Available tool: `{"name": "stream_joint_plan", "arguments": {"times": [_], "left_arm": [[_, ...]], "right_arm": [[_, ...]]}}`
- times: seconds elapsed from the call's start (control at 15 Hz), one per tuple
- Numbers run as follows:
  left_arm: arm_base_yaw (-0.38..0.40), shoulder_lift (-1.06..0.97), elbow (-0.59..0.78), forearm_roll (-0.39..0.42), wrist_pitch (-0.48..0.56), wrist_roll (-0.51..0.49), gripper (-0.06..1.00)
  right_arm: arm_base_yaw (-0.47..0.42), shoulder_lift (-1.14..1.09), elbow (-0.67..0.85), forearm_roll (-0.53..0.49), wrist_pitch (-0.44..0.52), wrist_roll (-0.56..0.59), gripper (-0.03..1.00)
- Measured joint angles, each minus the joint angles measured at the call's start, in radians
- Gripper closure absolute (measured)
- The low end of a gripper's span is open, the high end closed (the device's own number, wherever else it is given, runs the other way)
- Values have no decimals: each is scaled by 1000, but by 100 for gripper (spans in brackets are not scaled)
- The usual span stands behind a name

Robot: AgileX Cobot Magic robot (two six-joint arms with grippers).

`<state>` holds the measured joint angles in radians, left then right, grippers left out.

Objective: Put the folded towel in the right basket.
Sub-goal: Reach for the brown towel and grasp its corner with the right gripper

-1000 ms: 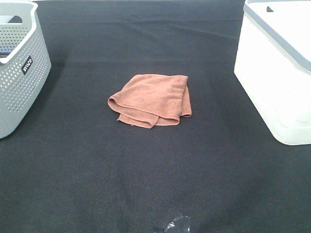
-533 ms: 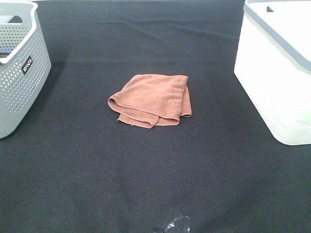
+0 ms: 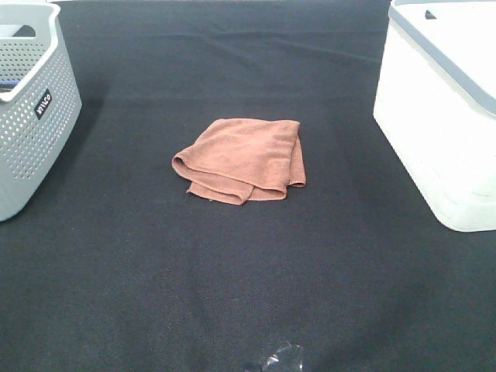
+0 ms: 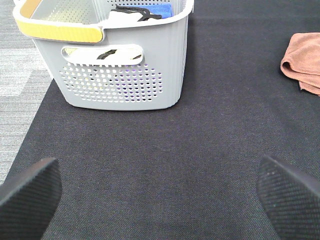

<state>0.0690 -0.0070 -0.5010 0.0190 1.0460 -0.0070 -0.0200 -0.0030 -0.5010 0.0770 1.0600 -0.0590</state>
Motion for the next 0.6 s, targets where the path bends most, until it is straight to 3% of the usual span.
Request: {"name": "stream_joint_plan", "arguments": {"times": [0.6], "left_arm": [[0,0,0,0,0,0,-5]], "right_arm": [[0,0,0,0,0,0,-1]]}}
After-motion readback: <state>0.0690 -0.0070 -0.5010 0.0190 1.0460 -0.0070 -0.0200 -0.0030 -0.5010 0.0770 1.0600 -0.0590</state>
